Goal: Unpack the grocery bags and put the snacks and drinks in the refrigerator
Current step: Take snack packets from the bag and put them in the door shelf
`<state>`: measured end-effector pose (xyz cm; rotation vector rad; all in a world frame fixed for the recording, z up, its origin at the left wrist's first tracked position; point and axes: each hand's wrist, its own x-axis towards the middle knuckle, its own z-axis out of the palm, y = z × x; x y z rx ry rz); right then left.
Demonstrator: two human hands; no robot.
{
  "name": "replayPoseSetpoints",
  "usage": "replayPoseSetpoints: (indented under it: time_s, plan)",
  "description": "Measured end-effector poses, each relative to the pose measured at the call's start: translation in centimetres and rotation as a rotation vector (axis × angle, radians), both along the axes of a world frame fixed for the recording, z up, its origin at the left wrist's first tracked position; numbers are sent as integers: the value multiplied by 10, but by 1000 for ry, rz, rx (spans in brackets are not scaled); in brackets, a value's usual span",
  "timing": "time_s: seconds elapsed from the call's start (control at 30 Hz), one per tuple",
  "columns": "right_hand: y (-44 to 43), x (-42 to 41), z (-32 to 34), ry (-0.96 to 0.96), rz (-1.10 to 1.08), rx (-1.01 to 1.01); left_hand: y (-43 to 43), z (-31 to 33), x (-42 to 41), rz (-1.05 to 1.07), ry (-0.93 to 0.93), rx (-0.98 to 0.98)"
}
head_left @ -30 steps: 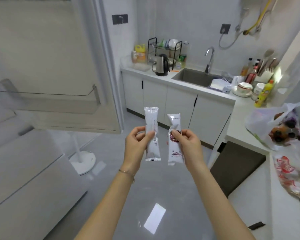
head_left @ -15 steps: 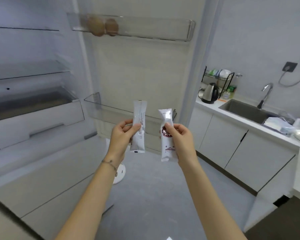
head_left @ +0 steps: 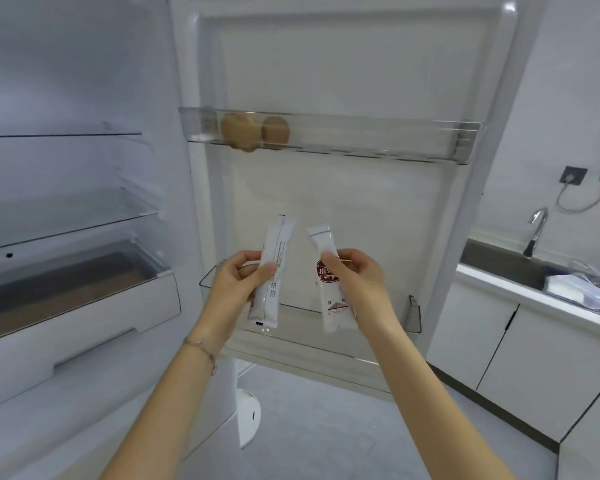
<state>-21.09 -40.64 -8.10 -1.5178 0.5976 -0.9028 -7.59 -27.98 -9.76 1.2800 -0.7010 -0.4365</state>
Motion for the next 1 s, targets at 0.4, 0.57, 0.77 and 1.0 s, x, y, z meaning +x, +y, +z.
replayPoseSetpoints:
  time_s: [0.4,0.57,0.77,1.0]
  plan:
    - [-47,52,12,252,73,-348,-3,35,87,62,-367,136]
    - [-64,57,-9,496,116,-420,-28,30,120,-174,-609,441]
    - [-69,51,-30,781,176,-434,-55,8,140,-447,-732,705]
    - [-59,49,-38,1022,311,-475,-66,-15,150,-619,-915,875]
